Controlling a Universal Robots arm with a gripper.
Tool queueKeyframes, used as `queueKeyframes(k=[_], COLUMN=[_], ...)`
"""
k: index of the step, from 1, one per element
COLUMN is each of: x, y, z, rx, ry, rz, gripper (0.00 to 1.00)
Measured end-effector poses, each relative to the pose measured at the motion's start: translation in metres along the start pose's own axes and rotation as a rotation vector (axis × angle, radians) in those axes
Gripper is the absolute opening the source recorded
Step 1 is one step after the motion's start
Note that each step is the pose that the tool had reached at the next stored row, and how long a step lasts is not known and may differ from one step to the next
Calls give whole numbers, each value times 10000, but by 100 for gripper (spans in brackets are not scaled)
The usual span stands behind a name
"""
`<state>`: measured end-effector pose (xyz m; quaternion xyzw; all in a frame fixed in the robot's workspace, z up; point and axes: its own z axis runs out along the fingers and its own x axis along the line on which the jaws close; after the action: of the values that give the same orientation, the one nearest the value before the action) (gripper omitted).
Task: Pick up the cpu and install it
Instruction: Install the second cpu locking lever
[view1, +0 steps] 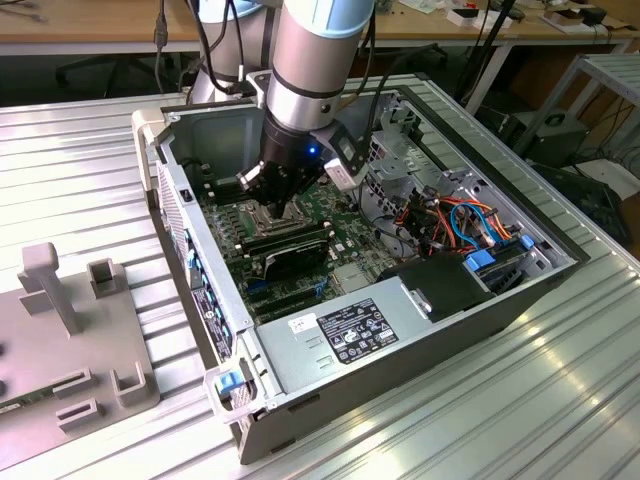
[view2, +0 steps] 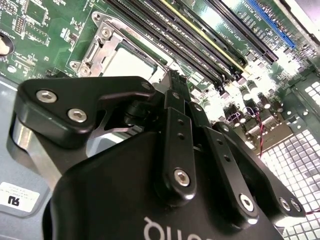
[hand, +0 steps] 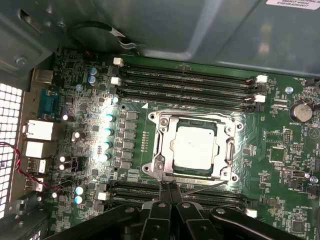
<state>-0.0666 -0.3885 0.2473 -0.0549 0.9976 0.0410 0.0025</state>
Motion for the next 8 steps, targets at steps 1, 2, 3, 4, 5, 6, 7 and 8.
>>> queueKeyframes(k=[1,2,3,4,5,6,7,8], x=[0,1,3,4,6,8,9,12], y=[0,-1,-1,-1,-1,-2,-2,-2], z=[6,12,16,19,24,29,32,33], rx=[0,-1,-1,0,0,-1,0,1], ry=[0,-1,-1,0,0,0,-1,0], rz=[0,0,1,0,0,0,0,1], gripper=[11,11,11,11,11,11,11,11])
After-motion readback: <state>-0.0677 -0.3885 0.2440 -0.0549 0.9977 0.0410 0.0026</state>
